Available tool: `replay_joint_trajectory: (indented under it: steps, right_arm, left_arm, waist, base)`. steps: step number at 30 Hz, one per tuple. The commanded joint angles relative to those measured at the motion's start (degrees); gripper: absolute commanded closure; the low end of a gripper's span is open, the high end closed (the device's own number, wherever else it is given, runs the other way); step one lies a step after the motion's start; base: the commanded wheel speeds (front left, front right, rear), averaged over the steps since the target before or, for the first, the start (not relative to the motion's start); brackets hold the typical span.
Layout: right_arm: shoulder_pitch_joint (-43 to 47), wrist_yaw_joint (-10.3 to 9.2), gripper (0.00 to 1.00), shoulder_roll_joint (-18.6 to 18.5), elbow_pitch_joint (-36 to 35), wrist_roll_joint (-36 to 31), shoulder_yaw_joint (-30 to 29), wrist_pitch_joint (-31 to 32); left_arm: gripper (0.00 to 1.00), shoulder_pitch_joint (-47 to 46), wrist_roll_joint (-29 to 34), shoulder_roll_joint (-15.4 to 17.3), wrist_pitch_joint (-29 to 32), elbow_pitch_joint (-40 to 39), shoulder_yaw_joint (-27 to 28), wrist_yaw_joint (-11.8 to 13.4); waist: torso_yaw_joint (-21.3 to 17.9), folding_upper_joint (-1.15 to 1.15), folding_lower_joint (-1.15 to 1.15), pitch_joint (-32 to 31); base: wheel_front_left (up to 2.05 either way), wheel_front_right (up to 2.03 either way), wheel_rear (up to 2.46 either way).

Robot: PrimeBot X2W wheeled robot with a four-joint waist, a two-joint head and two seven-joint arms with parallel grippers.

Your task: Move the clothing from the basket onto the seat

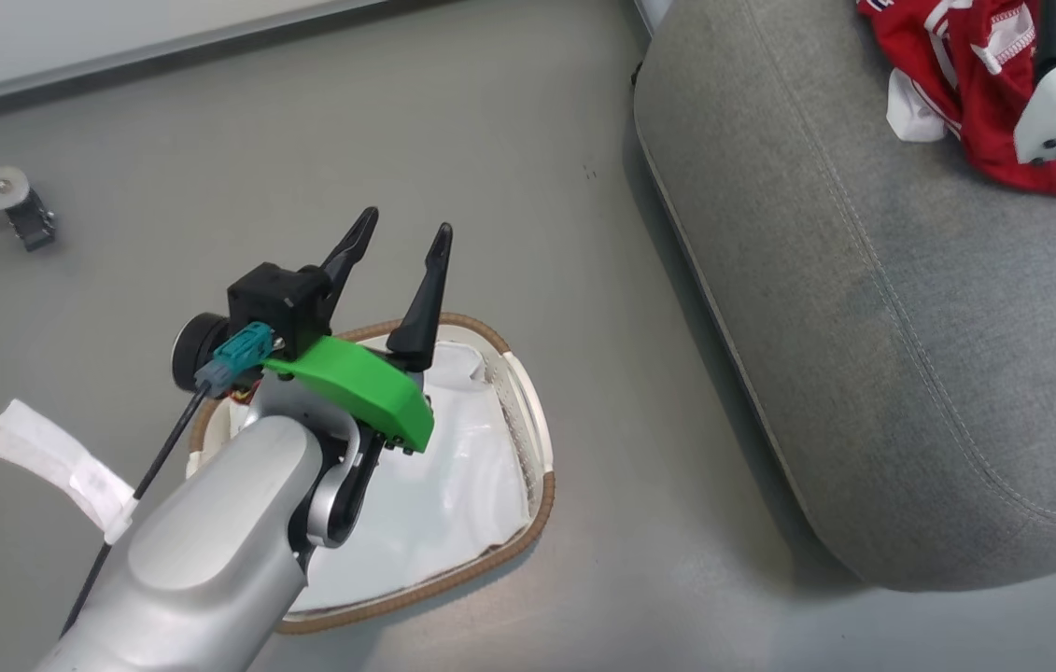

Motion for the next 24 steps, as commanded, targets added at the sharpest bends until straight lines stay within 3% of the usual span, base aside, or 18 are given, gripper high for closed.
replay_joint_trajectory:
  steps: [1, 13, 20, 24]
  right_arm:
    - [2.35, -0.08, 0.0, 0.46, -0.75, 0.63, 0.17, -0.24]
    - [22.76, -0.07, 0.0, 9.69, -16.28, 1.7, -1.72, -0.19]
    - [36.76, -0.07, 0.0, 14.45, -28.57, -0.18, -3.58, -0.2]
    - [43.49, -0.07, 0.0, 15.14, -34.23, 0.87, -4.27, -0.2]
  left_arm:
    - [0.0, 2.11, -0.54, 0.09, -0.39, 0.39, 0.95, 0.35]
    - [0.0, 18.23, 4.3, -1.71, -0.43, -3.6, 17.09, 1.63]
    - [0.0, 27.65, 9.18, -3.84, -0.42, -8.93, 26.76, 0.34]
    - [0.0, 31.85, 11.1, -4.95, -0.42, -10.52, 30.07, -0.34]
  waist:
    - [3.84, 0.0, 0.0, -5.41]
    - [10.46, 0.0, 0.0, -13.01]
    - [12.73, 0.0, 0.0, -14.32]
    - [13.44, 0.0, 0.0, -14.8]
  base:
    - [0.0, 0.0, 0.0]
    - [0.0, 0.0, 0.0]
    - [0.0, 0.0, 0.0]
    - [0.0, 0.0, 0.0]
